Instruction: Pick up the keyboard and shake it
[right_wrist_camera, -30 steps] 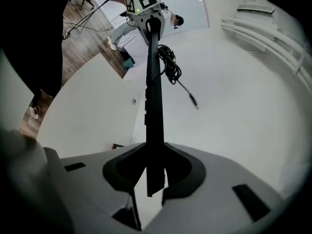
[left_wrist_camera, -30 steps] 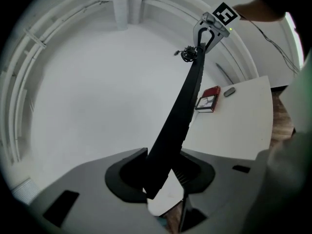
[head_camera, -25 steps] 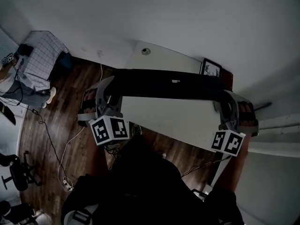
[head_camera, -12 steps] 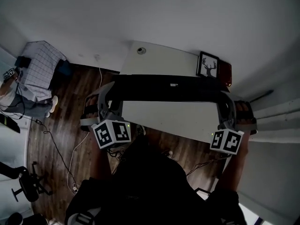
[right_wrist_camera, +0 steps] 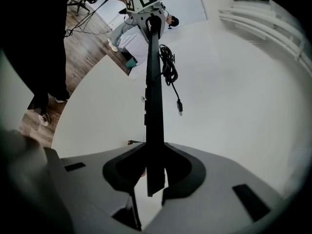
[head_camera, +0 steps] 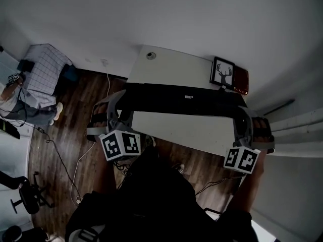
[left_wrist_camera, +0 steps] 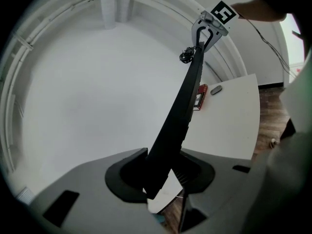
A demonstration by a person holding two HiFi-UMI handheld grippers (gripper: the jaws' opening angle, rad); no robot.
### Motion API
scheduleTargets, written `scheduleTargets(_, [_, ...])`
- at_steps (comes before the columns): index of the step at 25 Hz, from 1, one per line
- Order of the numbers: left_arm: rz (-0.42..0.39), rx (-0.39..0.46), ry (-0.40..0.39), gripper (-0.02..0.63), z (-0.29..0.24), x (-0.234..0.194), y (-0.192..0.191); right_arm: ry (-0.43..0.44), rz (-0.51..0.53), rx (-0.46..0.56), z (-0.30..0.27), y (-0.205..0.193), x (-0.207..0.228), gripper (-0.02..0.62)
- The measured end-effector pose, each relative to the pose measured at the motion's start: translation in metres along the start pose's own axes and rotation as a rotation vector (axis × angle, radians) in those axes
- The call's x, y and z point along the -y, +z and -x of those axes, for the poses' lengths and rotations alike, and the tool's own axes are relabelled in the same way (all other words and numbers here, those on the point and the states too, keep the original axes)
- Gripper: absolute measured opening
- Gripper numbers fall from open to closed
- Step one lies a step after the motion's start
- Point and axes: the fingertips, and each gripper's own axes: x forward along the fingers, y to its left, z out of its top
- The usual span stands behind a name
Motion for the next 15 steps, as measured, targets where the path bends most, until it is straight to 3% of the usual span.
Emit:
scheduleTargets(9, [-0.052, -0.099, -0.098, 0.144, 0.006, 0.036, -0.028, 0.126, -0.060, 0.046, -0.013, 0.008, -0.065, 0.106])
scheduleTargets(15, [-0.052, -0.028, -0.177, 0.144, -0.016, 0.067, -0.003, 0.154, -0.069, -0.048, 0.001, -0.027, -0.076, 0.106])
